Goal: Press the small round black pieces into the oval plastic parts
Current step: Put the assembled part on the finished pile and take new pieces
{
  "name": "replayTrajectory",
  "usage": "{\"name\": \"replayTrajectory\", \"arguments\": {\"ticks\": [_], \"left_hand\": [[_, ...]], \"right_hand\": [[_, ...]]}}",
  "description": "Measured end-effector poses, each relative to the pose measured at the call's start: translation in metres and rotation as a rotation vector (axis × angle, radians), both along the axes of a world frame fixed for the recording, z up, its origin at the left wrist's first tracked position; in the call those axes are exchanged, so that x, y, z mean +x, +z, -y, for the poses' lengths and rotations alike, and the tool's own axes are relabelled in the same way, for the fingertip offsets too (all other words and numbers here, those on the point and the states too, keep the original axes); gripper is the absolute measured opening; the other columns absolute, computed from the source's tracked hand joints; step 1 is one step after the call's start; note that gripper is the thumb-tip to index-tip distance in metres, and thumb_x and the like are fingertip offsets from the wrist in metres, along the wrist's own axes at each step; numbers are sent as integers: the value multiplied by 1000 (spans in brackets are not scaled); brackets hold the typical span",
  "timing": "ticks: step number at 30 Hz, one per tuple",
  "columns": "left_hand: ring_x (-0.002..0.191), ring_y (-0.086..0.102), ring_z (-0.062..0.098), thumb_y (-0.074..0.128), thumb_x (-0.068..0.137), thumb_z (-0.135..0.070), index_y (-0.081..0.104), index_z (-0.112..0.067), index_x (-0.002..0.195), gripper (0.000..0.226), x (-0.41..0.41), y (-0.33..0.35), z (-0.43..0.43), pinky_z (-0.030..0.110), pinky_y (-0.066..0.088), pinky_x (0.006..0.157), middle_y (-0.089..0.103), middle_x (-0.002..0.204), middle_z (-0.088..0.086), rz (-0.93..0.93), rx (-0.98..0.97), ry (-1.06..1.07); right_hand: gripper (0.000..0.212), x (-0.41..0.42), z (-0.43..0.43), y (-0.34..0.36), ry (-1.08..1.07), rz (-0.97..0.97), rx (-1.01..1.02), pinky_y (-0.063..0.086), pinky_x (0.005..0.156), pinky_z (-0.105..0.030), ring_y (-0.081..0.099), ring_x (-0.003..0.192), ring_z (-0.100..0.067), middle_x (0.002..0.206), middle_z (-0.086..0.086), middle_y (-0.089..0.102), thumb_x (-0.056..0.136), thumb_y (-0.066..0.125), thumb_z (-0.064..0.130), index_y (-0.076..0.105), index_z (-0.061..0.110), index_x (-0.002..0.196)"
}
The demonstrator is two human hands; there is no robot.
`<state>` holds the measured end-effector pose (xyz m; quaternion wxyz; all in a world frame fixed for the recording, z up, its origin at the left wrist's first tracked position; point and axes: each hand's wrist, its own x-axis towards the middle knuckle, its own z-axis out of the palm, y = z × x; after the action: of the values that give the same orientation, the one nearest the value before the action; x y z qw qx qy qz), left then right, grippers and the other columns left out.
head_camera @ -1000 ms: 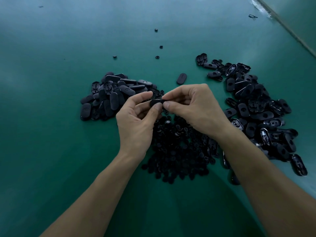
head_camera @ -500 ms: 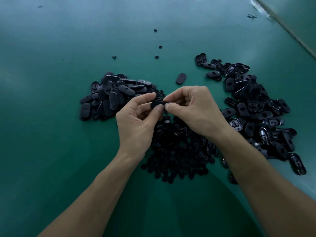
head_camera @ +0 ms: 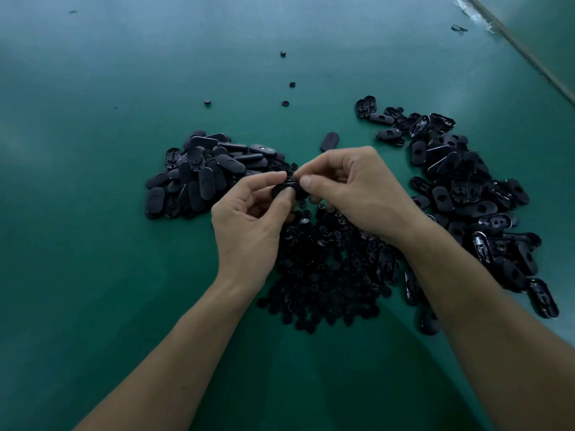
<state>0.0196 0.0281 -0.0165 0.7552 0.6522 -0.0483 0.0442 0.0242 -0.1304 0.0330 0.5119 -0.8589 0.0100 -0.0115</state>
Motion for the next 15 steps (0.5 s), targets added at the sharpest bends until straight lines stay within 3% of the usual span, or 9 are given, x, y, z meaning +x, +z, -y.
{"name": "replayTrajectory", "arguments": {"ticks": [4, 6, 9, 12, 15], "left_hand": [[71, 65, 11, 65, 95, -2, 71, -19, 98, 18, 2, -1, -1, 24, 55, 66, 70, 77, -6, 9, -30, 58], [72, 65, 8, 61, 97, 0, 69, -16, 102, 18, 4, -1, -1, 23, 55, 68, 70, 77, -10, 1, -52, 89], [75, 66, 4, 59, 98, 1, 63, -12, 114, 21, 6, -2, 0, 24, 57, 75, 69, 83, -14, -38, -123, 136], [86, 66, 5, 59, 99, 2, 53, -11, 130, 34, 7, -1, 1, 24, 57, 80, 65, 98, -1, -82, -173, 172], [88, 65, 3, 61, 96, 0, 43, -8, 142, 49, 7, 0, 1, 26, 57, 85, 61, 100, 3, -110, -179, 173]], "right_hand": [[16, 11, 13, -5, -199, 75, -201, 52, 78, -12, 63, 77, 3, 92, 12, 70, 95, 65, 16, 75, 20, 107], [27, 17, 25, -7, -285, 51, -373, 51, 94, -20, 62, 92, -6, 115, 2, 64, 98, 59, 11, 69, 17, 122], [51, 27, 42, -13, -323, -77, -569, 38, 111, -34, 46, 127, -26, 148, -8, 36, 98, 52, 5, 47, 18, 148], [62, 35, 50, -18, -351, -206, -640, 29, 114, -41, 26, 142, -33, 162, -10, 15, 100, 46, 9, 29, 26, 157], [58, 41, 53, -19, -371, -267, -650, 26, 116, -43, 21, 144, -36, 162, -15, 15, 102, 43, 15, 28, 22, 157]]}}
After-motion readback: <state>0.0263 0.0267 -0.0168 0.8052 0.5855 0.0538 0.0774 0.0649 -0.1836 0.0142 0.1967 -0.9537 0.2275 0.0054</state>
